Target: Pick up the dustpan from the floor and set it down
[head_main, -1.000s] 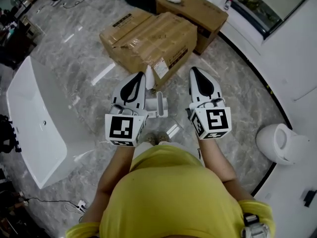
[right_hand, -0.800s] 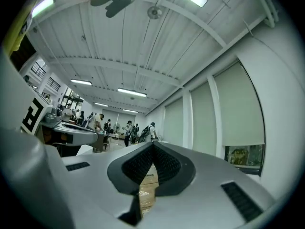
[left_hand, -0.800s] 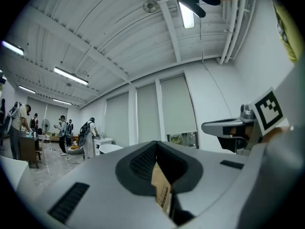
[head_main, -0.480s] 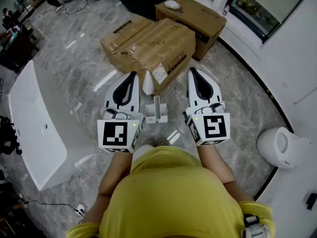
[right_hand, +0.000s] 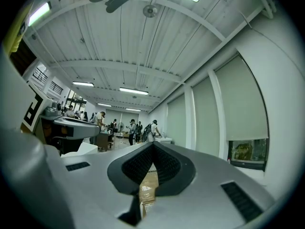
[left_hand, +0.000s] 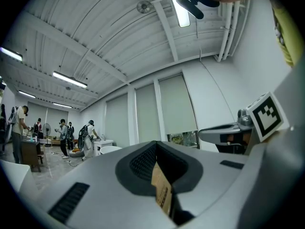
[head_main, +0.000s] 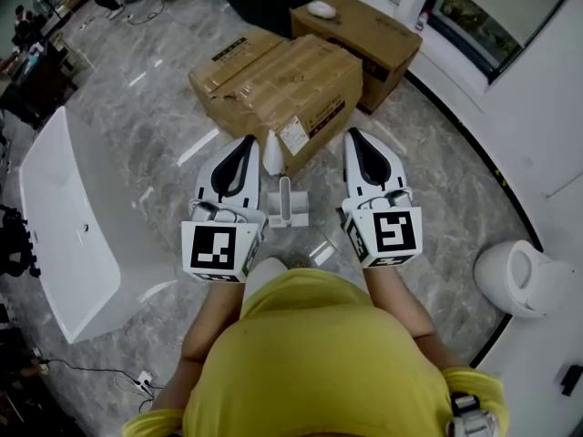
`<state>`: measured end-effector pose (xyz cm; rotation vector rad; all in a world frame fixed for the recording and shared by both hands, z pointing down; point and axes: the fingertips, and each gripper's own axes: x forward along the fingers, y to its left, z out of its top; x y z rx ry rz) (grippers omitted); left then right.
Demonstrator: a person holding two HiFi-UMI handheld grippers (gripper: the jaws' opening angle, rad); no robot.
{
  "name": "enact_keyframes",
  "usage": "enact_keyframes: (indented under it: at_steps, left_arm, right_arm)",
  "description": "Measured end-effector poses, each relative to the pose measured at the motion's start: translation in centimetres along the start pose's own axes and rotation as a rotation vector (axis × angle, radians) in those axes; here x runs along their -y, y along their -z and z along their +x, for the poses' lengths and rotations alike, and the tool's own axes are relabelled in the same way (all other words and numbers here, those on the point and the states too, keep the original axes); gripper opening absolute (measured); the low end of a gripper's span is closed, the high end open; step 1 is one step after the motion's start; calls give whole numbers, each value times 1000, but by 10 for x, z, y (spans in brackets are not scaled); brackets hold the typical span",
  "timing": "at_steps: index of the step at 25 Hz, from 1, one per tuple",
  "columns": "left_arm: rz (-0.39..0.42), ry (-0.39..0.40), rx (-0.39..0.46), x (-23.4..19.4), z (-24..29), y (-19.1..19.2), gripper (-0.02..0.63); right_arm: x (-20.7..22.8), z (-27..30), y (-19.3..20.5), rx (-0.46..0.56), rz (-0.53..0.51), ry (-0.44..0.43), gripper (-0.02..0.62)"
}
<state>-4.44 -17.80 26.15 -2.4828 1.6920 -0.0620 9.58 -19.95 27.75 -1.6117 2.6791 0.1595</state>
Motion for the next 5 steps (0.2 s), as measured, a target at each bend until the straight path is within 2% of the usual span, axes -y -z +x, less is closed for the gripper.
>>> enact_keyframes:
  at_steps: [5]
  left_arm:
    - [-1, 11, -9, 5, 6, -2, 3]
  right_arm:
    - [3, 4, 0, -11, -2, -12, 11]
